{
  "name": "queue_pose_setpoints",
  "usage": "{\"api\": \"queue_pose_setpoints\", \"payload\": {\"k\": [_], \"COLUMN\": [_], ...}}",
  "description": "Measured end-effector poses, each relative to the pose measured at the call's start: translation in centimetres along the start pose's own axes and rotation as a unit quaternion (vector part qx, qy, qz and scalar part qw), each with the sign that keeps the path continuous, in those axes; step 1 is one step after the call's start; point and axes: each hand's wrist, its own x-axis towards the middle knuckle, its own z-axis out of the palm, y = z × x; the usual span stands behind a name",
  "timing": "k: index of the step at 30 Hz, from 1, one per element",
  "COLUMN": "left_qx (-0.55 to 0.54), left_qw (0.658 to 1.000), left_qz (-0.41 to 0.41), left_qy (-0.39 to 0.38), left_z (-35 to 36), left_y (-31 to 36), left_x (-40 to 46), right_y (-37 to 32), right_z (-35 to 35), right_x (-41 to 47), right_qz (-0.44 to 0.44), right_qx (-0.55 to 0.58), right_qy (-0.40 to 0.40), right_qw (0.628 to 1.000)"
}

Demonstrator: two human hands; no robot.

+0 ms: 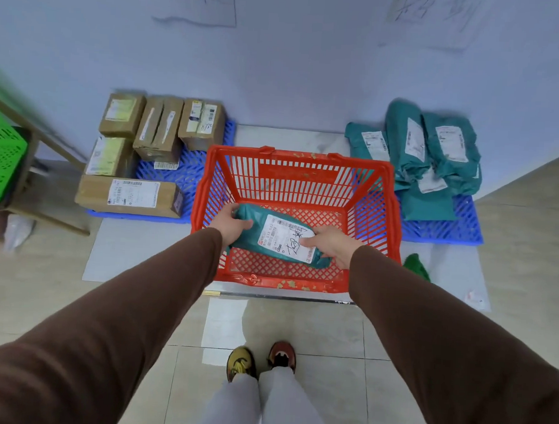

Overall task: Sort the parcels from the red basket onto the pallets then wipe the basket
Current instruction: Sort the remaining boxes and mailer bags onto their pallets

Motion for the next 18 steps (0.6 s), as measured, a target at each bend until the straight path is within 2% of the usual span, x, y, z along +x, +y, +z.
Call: {"api": "queue_pose_setpoints", "payload": {"k": [9, 12, 14, 18], "left_qx": [-0.101, -0.073, -0.073, -0.215], "left_qw": [0.981, 0.967, 0.961, 0.961], "left_qz": [0.15, 0.186, 0.175, 0.11], "left_qy": [0.074, 0.157, 0.202, 0.137], "left_z": [-4.8, -6.5, -7.4, -8.8], "left_y": [7.4, 8.2, 7.9, 7.0], "left_x": [-6.6, -7.5, -7.4, -7.2], "right_y": [-7.6, -10.3, -12.0, -15.0], "right_z": [-1.4, -0.3, 1.0, 4.3], "right_x": [-5.3, -5.5, -6.0, -6.6], "right_qz": [-0.053, -0.047, -0.047, -0.035], "right_qx": [0.188, 0.283, 0.335, 0.399], "right_qy": [0.023, 0.002, -0.01, -0.043], "right_qw": [0.981, 0.958, 0.941, 0.915]}}
